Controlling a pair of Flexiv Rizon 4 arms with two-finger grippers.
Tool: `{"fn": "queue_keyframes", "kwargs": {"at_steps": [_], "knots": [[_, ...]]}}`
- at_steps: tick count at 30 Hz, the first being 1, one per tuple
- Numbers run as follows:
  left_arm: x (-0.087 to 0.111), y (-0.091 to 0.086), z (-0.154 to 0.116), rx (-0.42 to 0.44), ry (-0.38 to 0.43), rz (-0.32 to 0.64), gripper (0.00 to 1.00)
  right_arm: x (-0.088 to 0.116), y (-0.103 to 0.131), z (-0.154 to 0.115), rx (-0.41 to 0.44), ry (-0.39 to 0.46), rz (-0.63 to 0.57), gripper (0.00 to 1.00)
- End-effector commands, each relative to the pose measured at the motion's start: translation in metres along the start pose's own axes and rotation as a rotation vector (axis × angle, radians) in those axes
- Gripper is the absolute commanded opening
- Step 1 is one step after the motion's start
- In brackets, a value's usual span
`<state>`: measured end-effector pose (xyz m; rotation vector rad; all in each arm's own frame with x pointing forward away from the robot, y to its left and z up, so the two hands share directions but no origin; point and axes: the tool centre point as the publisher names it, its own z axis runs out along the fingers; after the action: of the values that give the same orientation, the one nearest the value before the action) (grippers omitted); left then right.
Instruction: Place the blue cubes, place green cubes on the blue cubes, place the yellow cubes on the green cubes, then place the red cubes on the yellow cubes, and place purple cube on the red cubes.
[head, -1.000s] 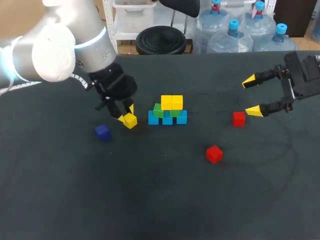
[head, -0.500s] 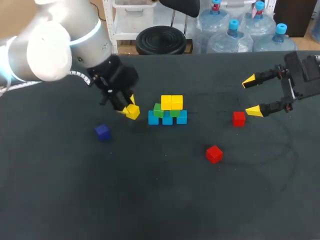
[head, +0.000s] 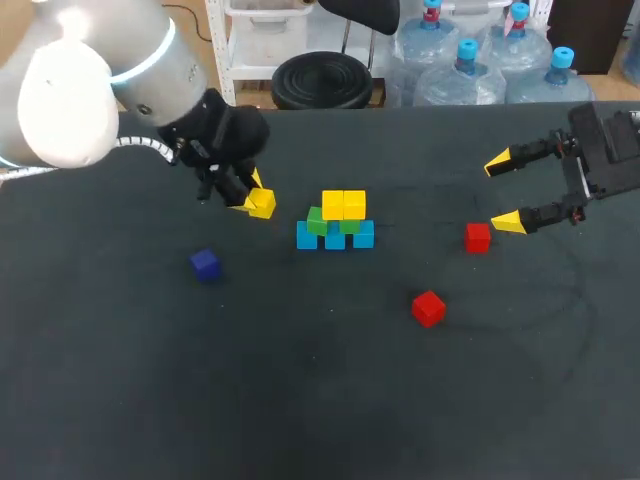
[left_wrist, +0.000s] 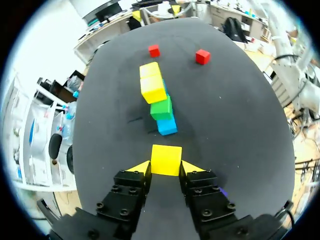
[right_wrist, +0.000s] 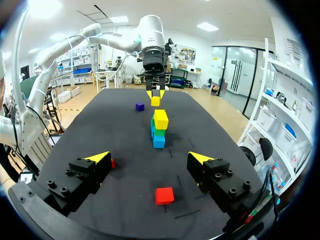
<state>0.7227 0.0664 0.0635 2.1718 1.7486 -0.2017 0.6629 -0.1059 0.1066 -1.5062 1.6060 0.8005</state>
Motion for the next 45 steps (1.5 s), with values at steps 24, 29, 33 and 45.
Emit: {"fn": "queue_keyframes", "kwargs": {"at_steps": [24,29,33,45], "knots": [[-0.050,0.000,-0.008,-0.043,0.032,-0.088,0.00,0.000,0.000,0.001,0.001,-0.001,-0.001,1.00],[-0.053,0.001,-0.004,-0.045,0.032,-0.107,0.00,0.000,0.000,0.001,0.001,-0.001,-0.001,1.00],[-0.057,0.000,0.000,-0.044,0.028,-0.122,0.00,0.000,0.000,0.001,0.001,-0.001,-0.001,1.00],[-0.064,-0.002,0.012,-0.035,0.021,-0.146,0.00,0.000,0.000,0.001,0.001,-0.001,-0.001,1.00]]}}
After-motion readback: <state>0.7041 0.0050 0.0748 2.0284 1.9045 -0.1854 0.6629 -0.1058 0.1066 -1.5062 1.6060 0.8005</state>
